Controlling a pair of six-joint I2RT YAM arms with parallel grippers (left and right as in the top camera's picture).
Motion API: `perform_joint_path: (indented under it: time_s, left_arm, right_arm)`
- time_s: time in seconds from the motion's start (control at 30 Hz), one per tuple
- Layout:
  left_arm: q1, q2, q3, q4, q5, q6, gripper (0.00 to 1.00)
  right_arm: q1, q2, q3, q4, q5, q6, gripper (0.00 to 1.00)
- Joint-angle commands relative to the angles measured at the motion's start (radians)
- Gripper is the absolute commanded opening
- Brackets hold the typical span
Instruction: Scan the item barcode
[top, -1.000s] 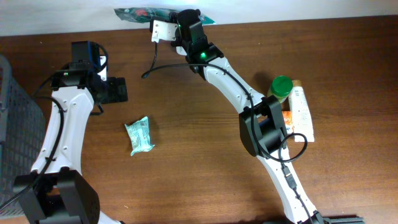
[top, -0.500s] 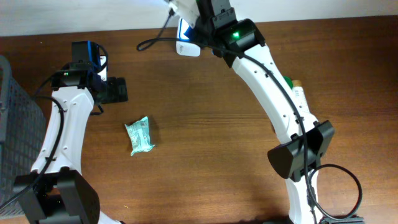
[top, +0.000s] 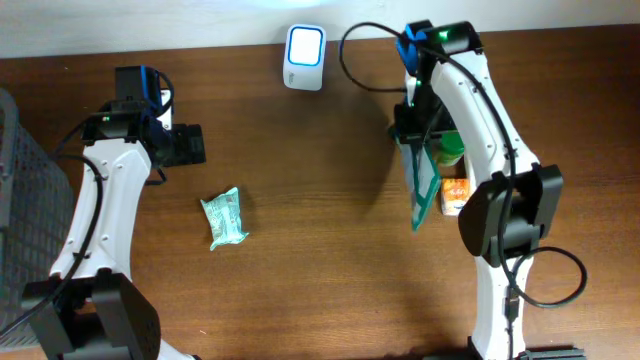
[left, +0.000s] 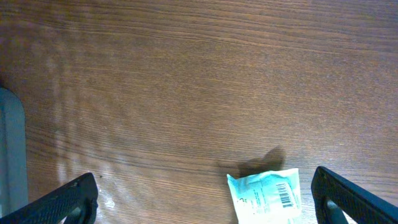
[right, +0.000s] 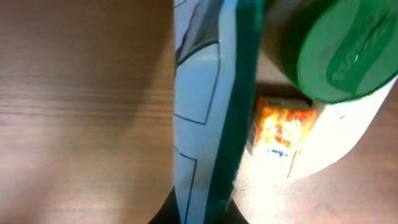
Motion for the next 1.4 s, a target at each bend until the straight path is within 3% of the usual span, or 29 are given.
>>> perform_joint_path:
  time_s: [0.0, 0.03, 0.13, 0.2, 0.43, 0.47, 0.5, 0.67, 0.8, 0.83, 0.97, 1.0, 1.17, 1.37]
  left_arm:
    - [0.004, -0.023, 0.01, 0.0, -0.007, 0.015, 0.99]
    - [0.004, -0.023, 0.01, 0.001, -0.007, 0.015, 0.99]
    - [0.004, -0.023, 0.01, 0.0, -0.007, 0.015, 0.99]
    - [0.004, -0.023, 0.01, 0.001, -0.007, 0.015, 0.99]
    - [0.004, -0.023, 0.01, 0.0, -0.007, 0.015, 0.99]
    - [0.004, -0.023, 0.01, 0.0, -0.007, 0.015, 0.99]
    - [0.004, -0.023, 0.01, 0.001, -0.007, 0.015, 0.99]
    - [0.004, -0.023, 0.01, 0.001, -0.007, 0.015, 0.99]
    - [0.004, -0.023, 0.01, 0.005, 0.031, 0.011, 0.99]
    - [0.004, -0.023, 0.01, 0.004, 0.097, 0.011, 0.99]
    - [0.01, -0.023, 0.025, 0.071, 0.117, 0.012, 0.96]
    - [0.031, -0.023, 0.08, 0.061, 0.123, 0.011, 0.91]
    - [0.16, -0.023, 0.381, -0.007, 0.296, 0.011, 0.91]
    - [0.226, -0.01, 0.396, -0.05, 0.302, 0.003, 0.93]
  right_arm:
    - [-0.058, 0.003, -0.092, -0.019, -0.008, 0.019, 0.04]
    - [-0.076, 0.003, -0.117, -0.035, -0.007, 0.019, 0.05]
    - [-0.126, 0.002, -0.13, -0.053, -0.001, 0.018, 0.24]
    - [-0.16, 0.001, -0.108, -0.053, -0.006, 0.007, 0.53]
    - [-0.147, -0.049, 0.191, -0.052, -0.185, -0.108, 0.6]
    - [-0.141, -0.059, 0.214, -0.052, -0.246, -0.112, 0.68]
    - [-0.132, -0.061, 0.217, -0.043, -0.326, -0.111, 0.99]
    - [-0.028, -0.033, 0.129, 0.046, -0.454, -0.11, 0.99]
    - [0.084, -0.031, 0.027, 0.138, -0.453, -0.095, 0.83]
    - [0.123, -0.031, -0.013, 0.169, -0.454, -0.094, 0.81]
    - [0.198, -0.031, -0.117, 0.274, -0.456, -0.006, 0.77]
    - [0.231, -0.031, -0.146, 0.323, -0.489, -0.003, 0.76]
    - [0.39, -0.031, -0.269, 0.602, -0.503, 0.156, 0.75]
    - [0.593, -0.029, -0.498, 1.022, -0.51, 0.336, 0.68]
